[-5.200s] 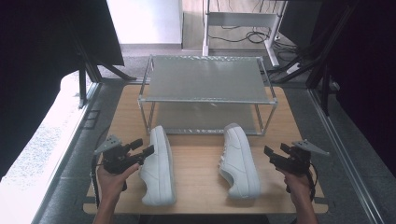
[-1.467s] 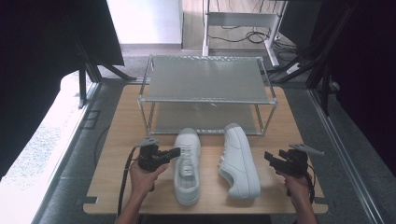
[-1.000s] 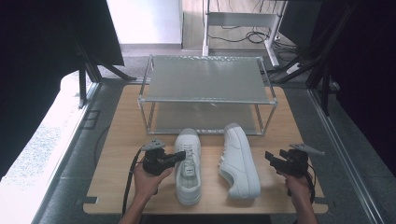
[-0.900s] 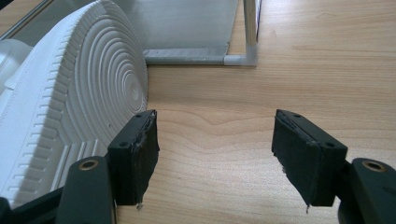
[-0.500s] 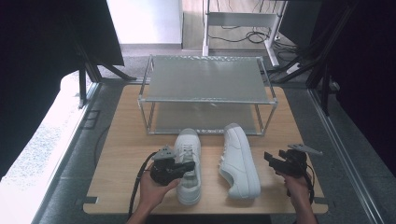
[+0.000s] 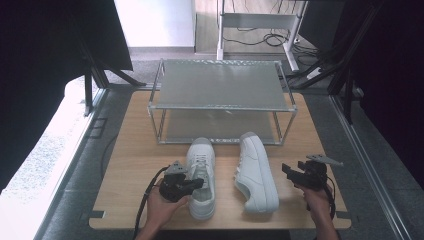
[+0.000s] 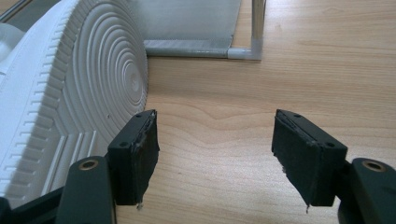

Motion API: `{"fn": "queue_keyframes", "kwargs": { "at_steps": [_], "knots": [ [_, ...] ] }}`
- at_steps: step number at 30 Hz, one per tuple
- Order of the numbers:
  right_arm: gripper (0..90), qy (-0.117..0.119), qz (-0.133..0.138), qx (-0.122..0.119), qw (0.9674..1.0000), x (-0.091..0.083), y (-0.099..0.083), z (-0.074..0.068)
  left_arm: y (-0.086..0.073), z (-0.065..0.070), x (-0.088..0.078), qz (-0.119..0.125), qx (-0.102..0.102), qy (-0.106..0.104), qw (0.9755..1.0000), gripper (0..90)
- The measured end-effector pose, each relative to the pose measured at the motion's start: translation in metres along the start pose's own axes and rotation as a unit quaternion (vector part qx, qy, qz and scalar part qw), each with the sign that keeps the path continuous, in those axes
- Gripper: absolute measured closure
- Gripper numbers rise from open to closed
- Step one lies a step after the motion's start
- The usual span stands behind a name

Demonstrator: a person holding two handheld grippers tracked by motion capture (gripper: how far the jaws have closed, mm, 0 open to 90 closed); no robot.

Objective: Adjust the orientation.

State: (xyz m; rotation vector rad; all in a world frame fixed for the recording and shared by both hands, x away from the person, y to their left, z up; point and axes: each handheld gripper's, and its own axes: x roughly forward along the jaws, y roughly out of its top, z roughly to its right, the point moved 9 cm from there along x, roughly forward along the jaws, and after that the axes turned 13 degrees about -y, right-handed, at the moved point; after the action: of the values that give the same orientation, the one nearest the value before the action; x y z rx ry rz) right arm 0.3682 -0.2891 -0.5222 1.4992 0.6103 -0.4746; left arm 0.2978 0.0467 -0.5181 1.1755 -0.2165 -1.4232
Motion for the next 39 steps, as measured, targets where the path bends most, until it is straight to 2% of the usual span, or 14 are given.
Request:
{"fn": "queue_keyframes", "kwargs": {
  "at_steps": [5, 11, 13, 18, 21, 24, 26, 27, 29, 30, 33, 35, 39],
  "knots": [
    [31.9, -0.001, -0.001, 0.000, 1.0000, 0.001, -0.001, 0.000, -0.002, -0.012, -0.014, 0.007, -0.010, 0.014, 0.9998, 90.0],
    [31.9, -0.001, -0.003, -0.002, 1.0000, 0.001, -0.001, 0.000, -0.004, -0.021, -0.028, 0.021, -0.025, 0.008, 0.9994, 90.0],
    [31.9, -0.001, -0.002, -0.002, 1.0000, 0.001, -0.001, -0.001, -0.004, -0.020, -0.029, 0.022, -0.022, 0.003, 0.9995, 90.0],
    [32.1, 0.001, -0.004, -0.003, 1.0000, 0.001, -0.001, 0.000, -0.002, -0.018, -0.030, 0.027, -0.008, 0.011, 0.9995, 90.0],
    [32.3, 0.001, -0.001, -0.001, 1.0000, 0.000, -0.001, 0.000, 0.002, -0.014, -0.033, 0.044, -0.005, -0.003, 0.9990, 88.3],
    [32.3, 0.001, 0.002, -0.001, 1.0000, 0.000, 0.000, 0.000, 0.013, -0.006, -0.043, 0.076, 0.027, 0.002, 0.9967, 77.8],
    [32.2, 0.000, 0.006, -0.002, 1.0000, -0.001, 0.001, 0.000, 0.022, -0.002, -0.050, 0.098, 0.049, 0.016, 0.9939, 68.5],
    [32.4, -0.002, 0.012, -0.003, 0.9999, -0.002, 0.003, 0.000, 0.025, -0.001, -0.052, 0.106, 0.053, 0.019, 0.9927, 63.0],
    [32.5, -0.004, 0.020, -0.002, 0.9998, -0.004, 0.005, -0.001, 0.028, -0.003, -0.057, 0.113, 0.049, 0.020, 0.9921, 48.8],
    [32.5, -0.007, 0.024, -0.001, 0.9997, -0.004, 0.006, -0.002, 0.028, -0.004, -0.058, 0.117, 0.048, 0.023, 0.9918, 45.7],
    [32.7, -0.007, 0.032, -0.002, 0.9995, -0.007, 0.010, -0.004, 0.028, -0.011, -0.062, 0.123, 0.031, 0.019, 0.9917, 40.2],
    [33.6, -0.007, 0.041, -0.006, 0.9991, -0.011, 0.014, -0.006, 0.029, -0.014, -0.066, 0.128, 0.027, 0.021, 0.9912, 39.3],
    [36.8, -0.001, 0.063, -0.027, 0.9976, -0.021, 0.023, -0.017, 0.033, -0.020, -0.077, 0.143, 0.019, 0.027, 0.9892, 36.4]
  ]
}}
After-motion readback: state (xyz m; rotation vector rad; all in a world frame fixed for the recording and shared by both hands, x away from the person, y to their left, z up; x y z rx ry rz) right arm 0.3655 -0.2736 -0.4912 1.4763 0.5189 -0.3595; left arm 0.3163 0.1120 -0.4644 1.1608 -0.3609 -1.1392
